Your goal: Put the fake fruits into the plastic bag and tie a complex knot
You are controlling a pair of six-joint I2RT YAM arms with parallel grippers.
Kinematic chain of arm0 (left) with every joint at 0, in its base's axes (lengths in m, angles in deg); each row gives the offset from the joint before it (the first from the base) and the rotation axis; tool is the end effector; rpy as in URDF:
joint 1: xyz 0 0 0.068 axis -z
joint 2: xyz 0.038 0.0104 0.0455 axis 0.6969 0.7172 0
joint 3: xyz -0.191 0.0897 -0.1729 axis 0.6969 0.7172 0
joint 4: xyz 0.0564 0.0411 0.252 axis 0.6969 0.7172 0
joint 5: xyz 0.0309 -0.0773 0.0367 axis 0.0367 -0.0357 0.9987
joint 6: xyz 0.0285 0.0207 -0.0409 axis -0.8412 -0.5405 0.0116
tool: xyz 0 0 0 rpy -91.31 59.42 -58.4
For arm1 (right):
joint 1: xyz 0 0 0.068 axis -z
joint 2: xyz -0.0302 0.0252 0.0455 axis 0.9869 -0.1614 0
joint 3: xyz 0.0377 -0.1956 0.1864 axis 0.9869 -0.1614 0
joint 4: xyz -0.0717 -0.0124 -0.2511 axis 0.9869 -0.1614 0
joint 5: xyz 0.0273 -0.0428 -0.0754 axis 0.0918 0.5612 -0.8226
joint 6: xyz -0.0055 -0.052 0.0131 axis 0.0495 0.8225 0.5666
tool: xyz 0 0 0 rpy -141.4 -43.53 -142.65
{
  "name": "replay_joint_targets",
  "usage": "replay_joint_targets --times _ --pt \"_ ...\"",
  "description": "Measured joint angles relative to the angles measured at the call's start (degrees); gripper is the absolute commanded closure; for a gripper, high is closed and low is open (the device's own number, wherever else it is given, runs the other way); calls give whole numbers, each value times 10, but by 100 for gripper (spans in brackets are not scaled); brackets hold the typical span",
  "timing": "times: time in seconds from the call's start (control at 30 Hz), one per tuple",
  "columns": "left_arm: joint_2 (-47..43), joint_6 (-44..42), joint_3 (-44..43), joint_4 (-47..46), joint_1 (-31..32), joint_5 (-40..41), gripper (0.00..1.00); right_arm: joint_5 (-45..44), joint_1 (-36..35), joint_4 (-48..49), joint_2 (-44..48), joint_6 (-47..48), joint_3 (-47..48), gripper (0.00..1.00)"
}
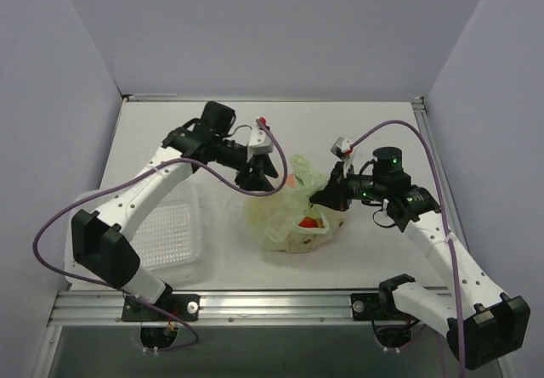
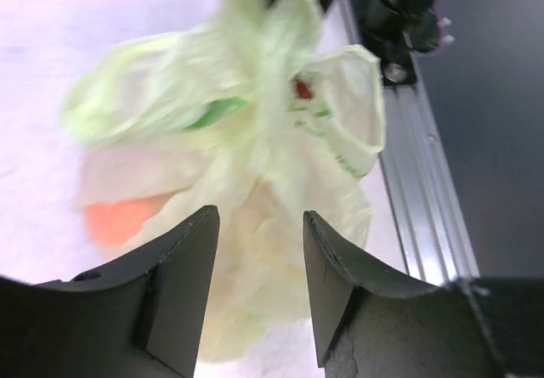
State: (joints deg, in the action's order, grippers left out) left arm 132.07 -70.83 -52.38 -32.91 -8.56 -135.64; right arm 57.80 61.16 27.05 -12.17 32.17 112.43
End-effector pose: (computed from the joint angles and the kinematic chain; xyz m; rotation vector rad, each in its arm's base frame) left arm 0.2548 -0.2199 0.3403 1.6465 1.4735 -1.2057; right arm 0.1965 0.1000 0.3269 -0.9675 1.6250 1.0710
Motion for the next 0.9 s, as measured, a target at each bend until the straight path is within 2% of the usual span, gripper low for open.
replay_joint_targets --times 0.1,0.17,0.23,0.47,0.67,0.77,0.8,0.9 --pt "-42 14 1 -2 -66 -5 43 7 -1 0 1 14 -2 100" --pt "-56 29 0 -6 -87 -5 34 13 -3 0 2 31 -2 100" --pt "-55 54 -5 -17 -87 -7 30 18 -5 0 2 50 -2 100" --pt "30 165 -66 -81 -76 -31 27 24 -19 -29 2 141 0 100" --pt "54 180 -77 -101 -55 -54 29 26 -23 -52 -2 199 22 100" --pt "54 179 -77 -106 -40 -65 37 26 -25 -55 -5 216 28 100" --pt "55 179 -77 -106 -35 -67 52 26 -26 -57 -6 221 28 100" --pt "57 178 -77 -108 -29 -75 76 23 -27 -64 -8 226 28 100"
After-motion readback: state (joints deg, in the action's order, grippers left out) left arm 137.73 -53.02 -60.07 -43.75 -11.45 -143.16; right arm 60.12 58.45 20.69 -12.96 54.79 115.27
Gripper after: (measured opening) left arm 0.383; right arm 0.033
